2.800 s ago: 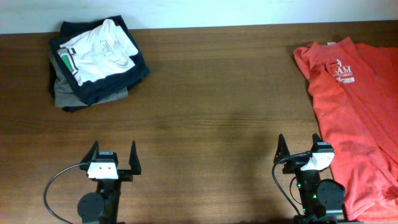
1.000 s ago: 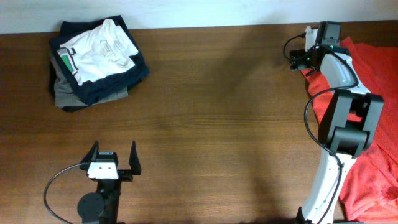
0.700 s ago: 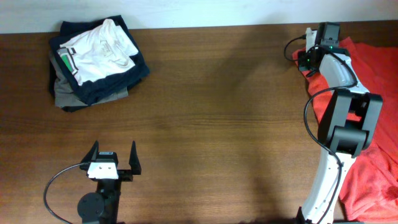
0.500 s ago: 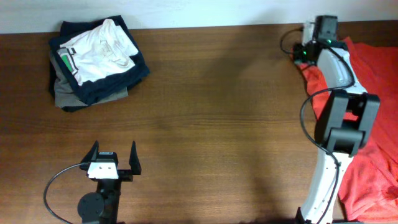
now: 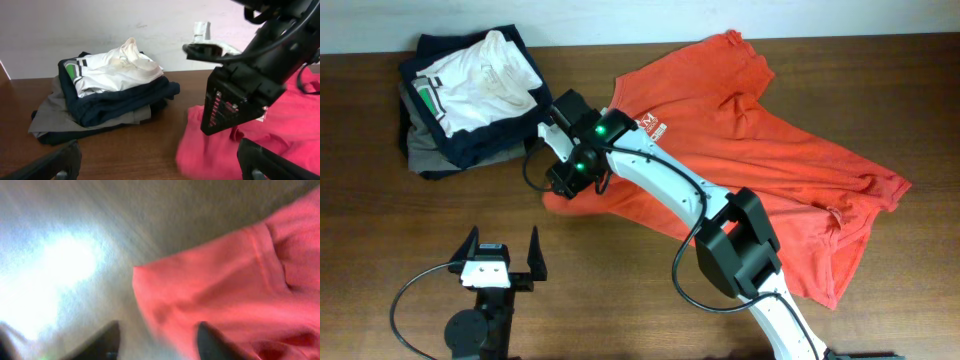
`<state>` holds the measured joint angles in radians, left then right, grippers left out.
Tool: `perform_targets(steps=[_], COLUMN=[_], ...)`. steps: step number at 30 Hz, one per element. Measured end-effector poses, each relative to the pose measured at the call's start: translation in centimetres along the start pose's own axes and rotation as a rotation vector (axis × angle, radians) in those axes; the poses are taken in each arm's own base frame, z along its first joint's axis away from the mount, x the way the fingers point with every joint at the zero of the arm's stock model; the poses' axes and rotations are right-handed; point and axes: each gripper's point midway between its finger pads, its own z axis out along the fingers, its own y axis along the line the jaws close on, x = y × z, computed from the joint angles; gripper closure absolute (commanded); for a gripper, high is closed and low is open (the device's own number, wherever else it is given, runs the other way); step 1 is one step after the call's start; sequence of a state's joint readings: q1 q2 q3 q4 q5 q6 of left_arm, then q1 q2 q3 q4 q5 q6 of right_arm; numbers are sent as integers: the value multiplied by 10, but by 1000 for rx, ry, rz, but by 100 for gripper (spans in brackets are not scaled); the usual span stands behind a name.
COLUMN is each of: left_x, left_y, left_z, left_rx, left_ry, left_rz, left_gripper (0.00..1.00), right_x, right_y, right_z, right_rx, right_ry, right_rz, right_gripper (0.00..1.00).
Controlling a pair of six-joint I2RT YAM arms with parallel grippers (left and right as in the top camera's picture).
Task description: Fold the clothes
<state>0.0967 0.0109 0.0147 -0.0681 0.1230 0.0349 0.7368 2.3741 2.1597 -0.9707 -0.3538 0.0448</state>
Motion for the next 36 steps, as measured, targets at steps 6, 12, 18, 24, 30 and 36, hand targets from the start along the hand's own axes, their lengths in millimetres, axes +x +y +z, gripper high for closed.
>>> perform_targets(steps=[6, 12, 18, 24, 30, 36], left_x=[0, 0, 0, 0, 0, 0], left_y=[0, 0, 0, 0, 0, 0], left_z=[0, 0, 0, 0, 0, 0], left_rx=[0, 0, 0, 0, 0, 0], left_ry=[0, 0, 0, 0, 0, 0], left_rz=[0, 0, 0, 0, 0, 0], left_gripper=[1, 1, 1, 1, 1, 1], right_x=[28, 78, 135, 239, 338, 401], right_y=[-66, -153, -209, -174, -248, -267], right_z=[-172, -231, -282, -329, -275, -227], right_rx=[245, 404, 407, 708, 737, 495], right_ry=[58, 98, 56, 143, 235, 141], right_rz=[216, 520, 846, 1016, 1381, 1625], right_gripper=[1, 1, 1, 1, 1, 1])
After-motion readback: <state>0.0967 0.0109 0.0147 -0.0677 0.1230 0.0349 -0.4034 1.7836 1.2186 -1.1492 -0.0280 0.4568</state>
